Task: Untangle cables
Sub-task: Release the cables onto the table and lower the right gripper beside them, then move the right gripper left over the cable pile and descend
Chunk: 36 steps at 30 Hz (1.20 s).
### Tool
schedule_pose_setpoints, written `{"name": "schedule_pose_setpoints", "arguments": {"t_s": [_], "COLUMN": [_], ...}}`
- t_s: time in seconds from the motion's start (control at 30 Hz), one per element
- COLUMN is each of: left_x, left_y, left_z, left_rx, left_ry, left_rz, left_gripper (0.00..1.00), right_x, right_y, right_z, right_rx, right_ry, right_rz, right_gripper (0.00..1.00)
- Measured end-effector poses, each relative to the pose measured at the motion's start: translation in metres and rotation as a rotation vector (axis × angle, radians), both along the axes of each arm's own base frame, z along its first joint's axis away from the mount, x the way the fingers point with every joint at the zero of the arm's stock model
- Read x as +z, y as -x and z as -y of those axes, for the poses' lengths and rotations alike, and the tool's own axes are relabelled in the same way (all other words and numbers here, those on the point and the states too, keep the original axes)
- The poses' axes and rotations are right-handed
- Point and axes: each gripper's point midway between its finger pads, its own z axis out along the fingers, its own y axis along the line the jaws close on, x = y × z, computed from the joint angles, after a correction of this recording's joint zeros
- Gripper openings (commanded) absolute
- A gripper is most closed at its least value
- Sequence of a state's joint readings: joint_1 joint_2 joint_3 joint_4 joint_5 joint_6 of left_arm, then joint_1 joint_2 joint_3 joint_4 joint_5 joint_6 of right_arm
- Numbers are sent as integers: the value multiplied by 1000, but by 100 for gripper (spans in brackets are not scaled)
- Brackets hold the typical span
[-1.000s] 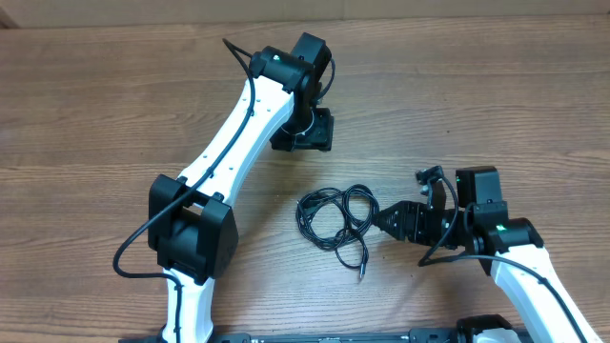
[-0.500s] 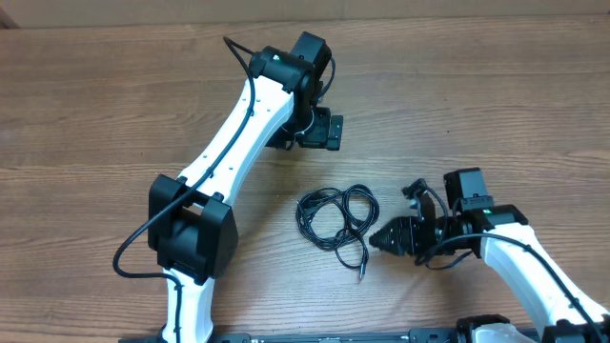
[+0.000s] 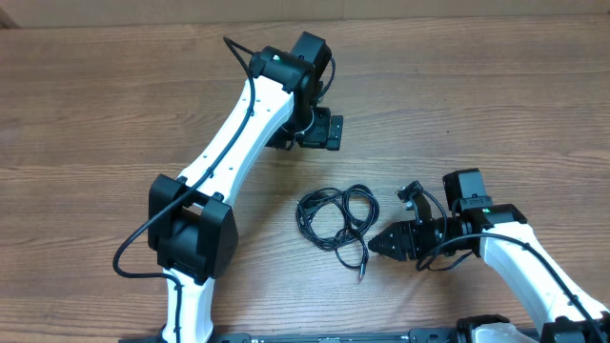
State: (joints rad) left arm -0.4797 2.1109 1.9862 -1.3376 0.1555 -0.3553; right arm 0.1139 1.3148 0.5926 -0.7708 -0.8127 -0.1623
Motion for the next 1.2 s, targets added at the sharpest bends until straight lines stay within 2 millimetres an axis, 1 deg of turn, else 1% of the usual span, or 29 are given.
{"name": "schedule_pose_setpoints", "arguments": {"t_s": [0.2, 0.37, 0.63, 0.77, 0.87, 0.97, 1.03, 1.07, 1.13, 1.2], "left_x": [0, 0, 1, 2, 2, 2, 2, 2, 2, 3], "left_y": [0, -1, -6, -10, -11, -11, -12, -13, -14, -16], "left_z": [0, 0, 3, 5, 6, 6, 6, 7, 7, 8], "left_rx": [0, 0, 0, 0, 0, 0, 0, 0, 0, 0], "left_ry": [0, 1, 14, 22, 24, 24, 26, 28, 30, 34], "left_rz": [0, 3, 26, 42, 47, 47, 50, 54, 59, 65], "left_gripper": [100, 100, 100, 100, 100, 100, 100, 100, 100, 100], "right_x": [-3, -9, -10, -9, -6, -6, -5, -4, -1, 9], "right_y": [1, 6, 5, -4, -17, -18, -17, -18, -20, -27], "right_z": [-1, -2, -3, -4, -5, -5, -5, -5, -6, -8], "right_rx": [1, -10, -31, -53, -97, -127, -142, -147, -152, -146], "right_ry": [-11, -18, -27, -33, -45, -48, -47, -44, -34, -19], "right_rz": [-17, -40, -56, -33, -16, -44, -67, -75, -86, -76], "right_gripper": [55, 56, 57, 59, 60, 63, 68, 69, 70, 73]}}
